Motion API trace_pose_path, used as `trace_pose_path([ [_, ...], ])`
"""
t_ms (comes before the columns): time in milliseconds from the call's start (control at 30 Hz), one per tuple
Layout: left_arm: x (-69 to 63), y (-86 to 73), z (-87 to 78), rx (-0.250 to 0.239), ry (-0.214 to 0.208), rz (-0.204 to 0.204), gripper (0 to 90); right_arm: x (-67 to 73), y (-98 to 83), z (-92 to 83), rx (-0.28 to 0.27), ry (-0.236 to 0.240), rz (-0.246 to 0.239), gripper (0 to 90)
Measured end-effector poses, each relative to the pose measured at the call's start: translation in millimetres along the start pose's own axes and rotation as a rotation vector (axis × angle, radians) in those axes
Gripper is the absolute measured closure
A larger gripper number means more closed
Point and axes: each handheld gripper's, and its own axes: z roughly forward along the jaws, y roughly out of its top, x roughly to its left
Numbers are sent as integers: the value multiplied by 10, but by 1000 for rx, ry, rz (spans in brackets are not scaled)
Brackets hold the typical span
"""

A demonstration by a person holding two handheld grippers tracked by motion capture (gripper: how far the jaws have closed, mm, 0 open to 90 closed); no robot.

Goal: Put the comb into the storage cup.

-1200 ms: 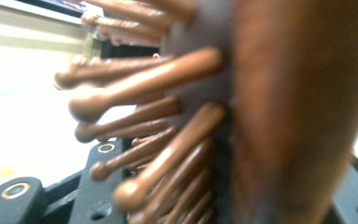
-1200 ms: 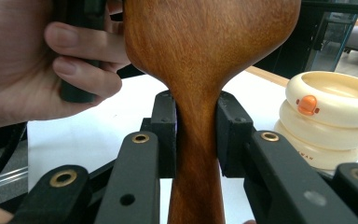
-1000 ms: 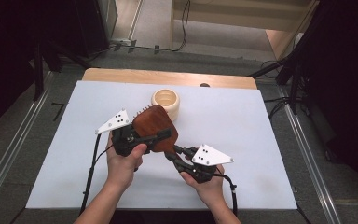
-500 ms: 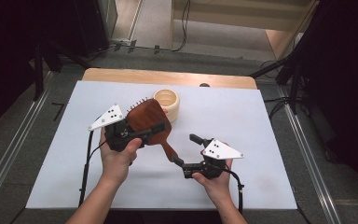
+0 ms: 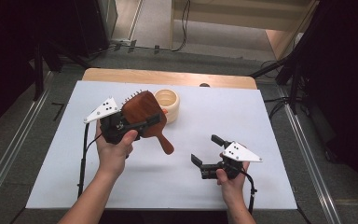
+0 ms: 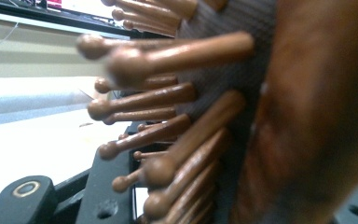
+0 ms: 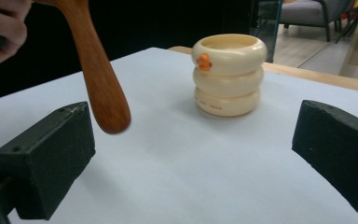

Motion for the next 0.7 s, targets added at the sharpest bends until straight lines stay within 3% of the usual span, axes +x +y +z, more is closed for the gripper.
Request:
trace_pose_path([
  [367,103,50,2,-14,17,3,530,-252,-182,-304,24,-98,3,0],
  [700,201,107,30,-22,33,1,530,-399,-276,-553,37,-137,10,0],
])
